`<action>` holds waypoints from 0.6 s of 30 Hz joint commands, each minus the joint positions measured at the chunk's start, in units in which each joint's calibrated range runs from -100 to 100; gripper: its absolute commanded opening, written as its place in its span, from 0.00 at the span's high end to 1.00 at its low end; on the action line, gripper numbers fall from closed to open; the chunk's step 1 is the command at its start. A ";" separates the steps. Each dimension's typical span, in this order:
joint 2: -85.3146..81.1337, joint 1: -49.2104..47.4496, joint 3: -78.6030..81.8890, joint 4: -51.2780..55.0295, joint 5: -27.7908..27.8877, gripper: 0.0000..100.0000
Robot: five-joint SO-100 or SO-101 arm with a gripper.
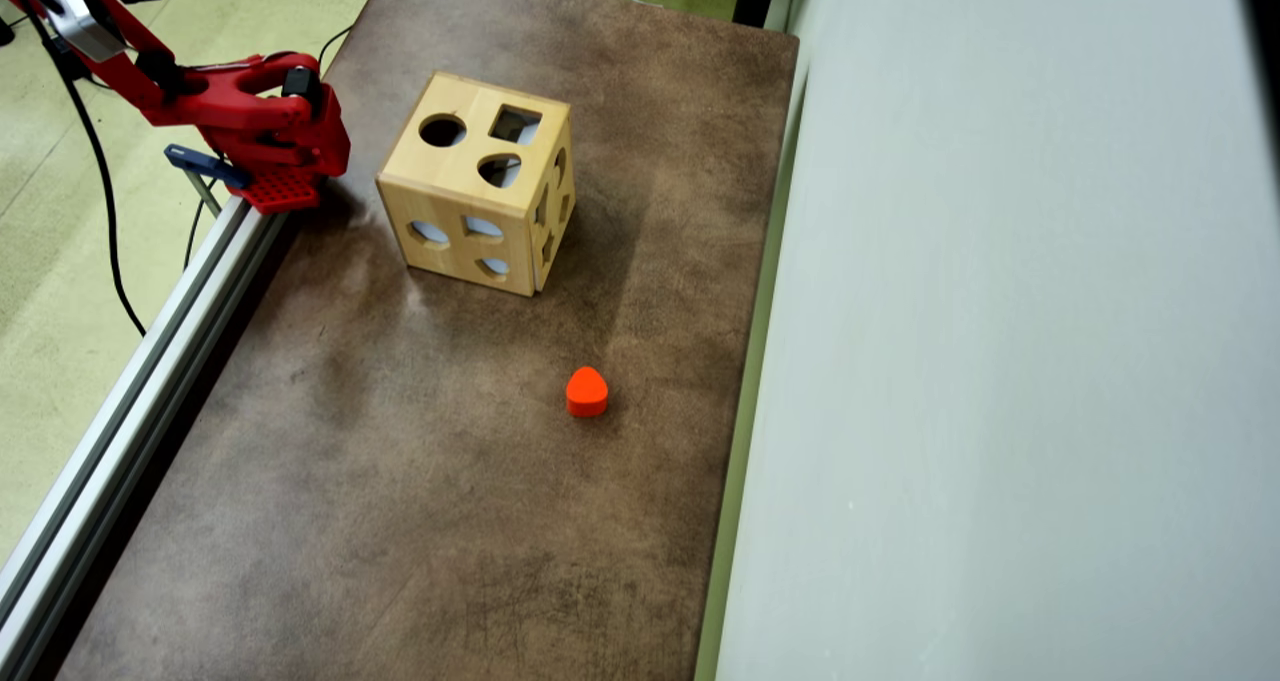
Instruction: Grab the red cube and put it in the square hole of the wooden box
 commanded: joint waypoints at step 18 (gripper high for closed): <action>0.26 20.44 11.72 0.65 3.86 0.67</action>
